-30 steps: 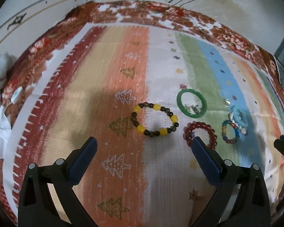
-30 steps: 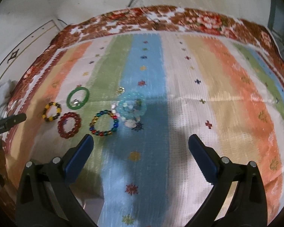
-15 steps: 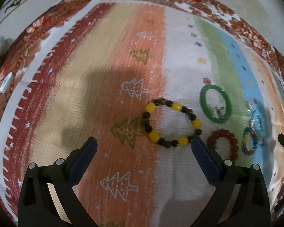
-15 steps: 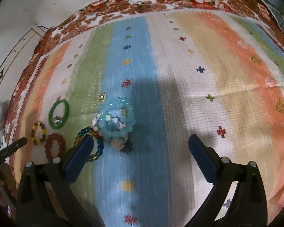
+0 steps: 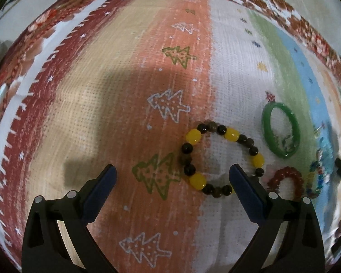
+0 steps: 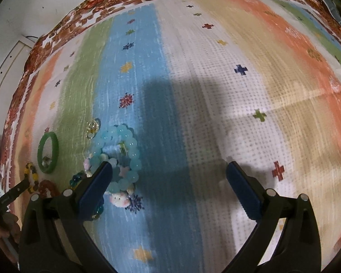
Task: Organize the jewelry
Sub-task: 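Move left gripper to yellow-black bracelet while right gripper approaches light blue bracelet, then close left gripper on yellow-black bracelet while right gripper closes on light blue bracelet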
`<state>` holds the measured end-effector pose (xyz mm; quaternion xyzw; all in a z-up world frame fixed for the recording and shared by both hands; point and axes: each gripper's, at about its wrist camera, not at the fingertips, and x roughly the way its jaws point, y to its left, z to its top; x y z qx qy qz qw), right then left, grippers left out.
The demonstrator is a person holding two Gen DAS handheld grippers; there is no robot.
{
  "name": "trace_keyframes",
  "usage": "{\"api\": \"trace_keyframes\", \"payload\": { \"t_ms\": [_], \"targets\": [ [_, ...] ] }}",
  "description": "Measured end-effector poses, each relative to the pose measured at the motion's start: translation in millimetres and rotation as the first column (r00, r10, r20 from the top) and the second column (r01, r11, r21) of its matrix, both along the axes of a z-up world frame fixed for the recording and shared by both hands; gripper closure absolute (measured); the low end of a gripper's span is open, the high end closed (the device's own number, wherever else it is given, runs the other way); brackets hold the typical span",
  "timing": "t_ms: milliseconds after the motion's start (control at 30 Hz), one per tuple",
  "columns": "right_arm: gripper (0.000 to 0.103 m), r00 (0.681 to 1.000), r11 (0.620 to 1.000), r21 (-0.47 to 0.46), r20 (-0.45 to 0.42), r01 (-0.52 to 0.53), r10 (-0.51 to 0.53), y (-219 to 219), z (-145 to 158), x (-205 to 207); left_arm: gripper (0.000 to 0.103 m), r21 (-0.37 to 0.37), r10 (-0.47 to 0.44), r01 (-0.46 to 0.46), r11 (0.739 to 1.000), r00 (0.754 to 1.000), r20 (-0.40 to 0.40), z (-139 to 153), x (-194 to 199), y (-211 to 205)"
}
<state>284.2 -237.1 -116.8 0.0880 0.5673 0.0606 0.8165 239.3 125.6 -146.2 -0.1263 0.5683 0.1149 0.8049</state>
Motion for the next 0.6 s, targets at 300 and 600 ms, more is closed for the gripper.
{"api": "trace_keyframes", "payload": {
  "t_ms": [300, 600],
  "targets": [
    [0.014, 1.0, 0.997, -0.075, -0.011, -0.02, 0.019, 6.4, -6.3, 1.0, 0.016, 0.069, -0.04, 0.042, 0.997, 0.999, -0.021, -2.6, 3.7, -5.3],
    [0.044, 1.0, 0.991, -0.134, -0.007, -0.003, 0.003, 0.6, -5.3, 0.8, 0.07, 0.093, -0.099, 0.099, 0.991, 0.995, -0.008, 3.8, 2.3, -16.6]
  ]
}}
